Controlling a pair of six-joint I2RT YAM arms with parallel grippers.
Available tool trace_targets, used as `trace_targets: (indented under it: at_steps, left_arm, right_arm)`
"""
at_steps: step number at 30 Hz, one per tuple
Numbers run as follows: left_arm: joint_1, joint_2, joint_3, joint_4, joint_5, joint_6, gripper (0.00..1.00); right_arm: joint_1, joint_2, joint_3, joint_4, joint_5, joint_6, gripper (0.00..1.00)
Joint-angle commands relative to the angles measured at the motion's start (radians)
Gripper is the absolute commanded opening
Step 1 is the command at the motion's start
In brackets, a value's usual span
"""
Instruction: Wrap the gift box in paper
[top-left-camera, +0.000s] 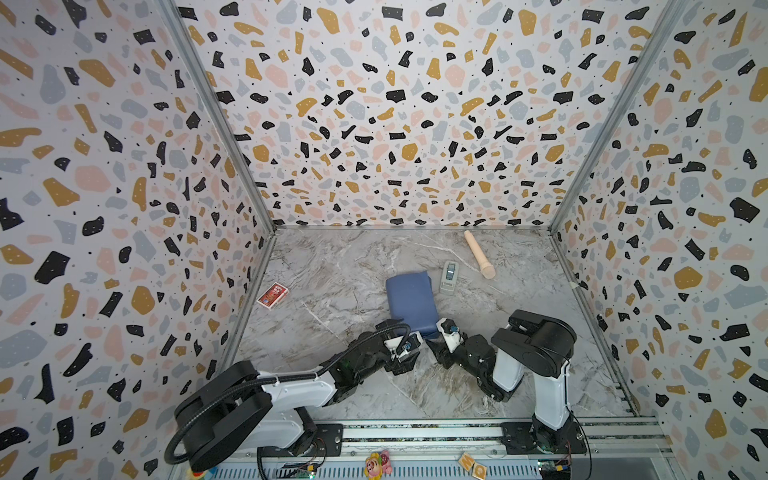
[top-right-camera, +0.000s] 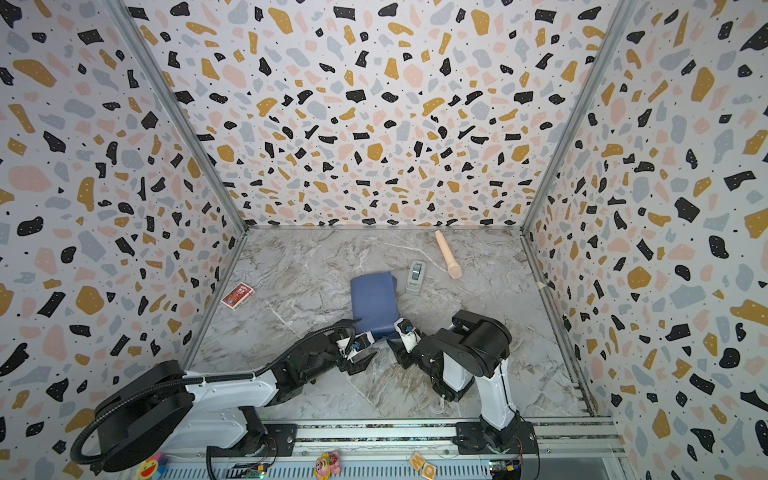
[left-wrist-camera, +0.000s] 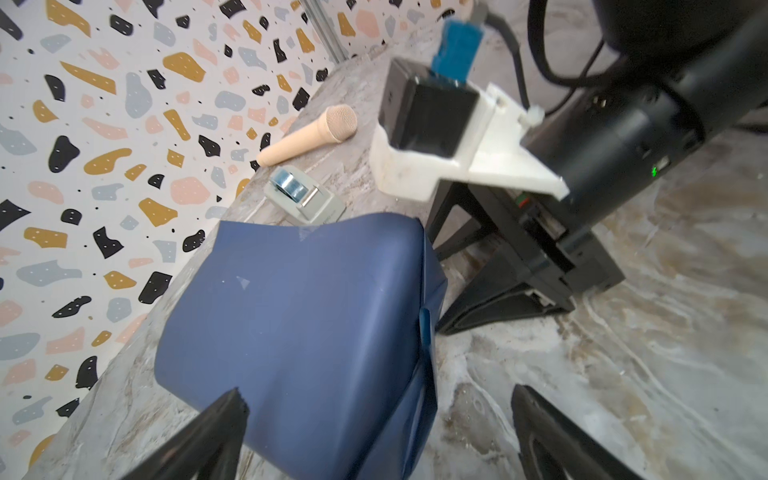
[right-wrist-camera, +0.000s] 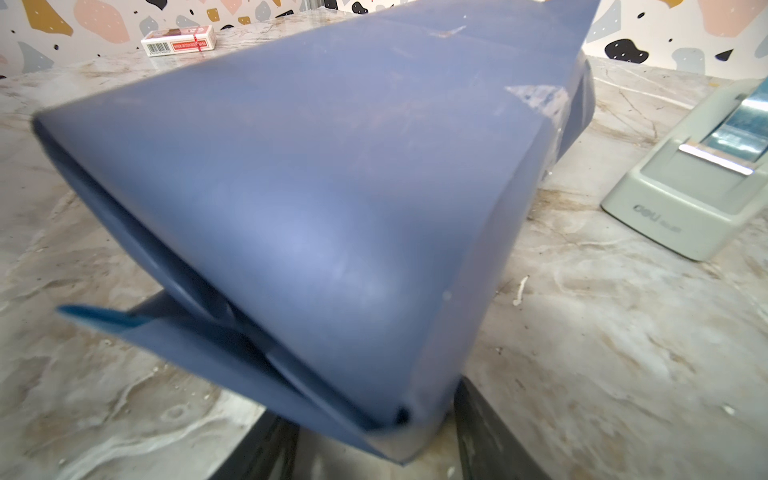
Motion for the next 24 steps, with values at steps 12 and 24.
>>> trace_targets:
  at_steps: [12,24]
  left_arm:
    - [0.032,0.174,0.072,0.13,-0.062,0.178,1.0]
    - [0.07,0.257,0.066,0.204,-0.019,0.165,1.0]
  right_arm:
    - [-0.009,-0.001,-0.003,0.015,-0.011,0.034,0.56]
    - [-0.009,0.003,0.0,0.008,-0.015,0.044,0.55]
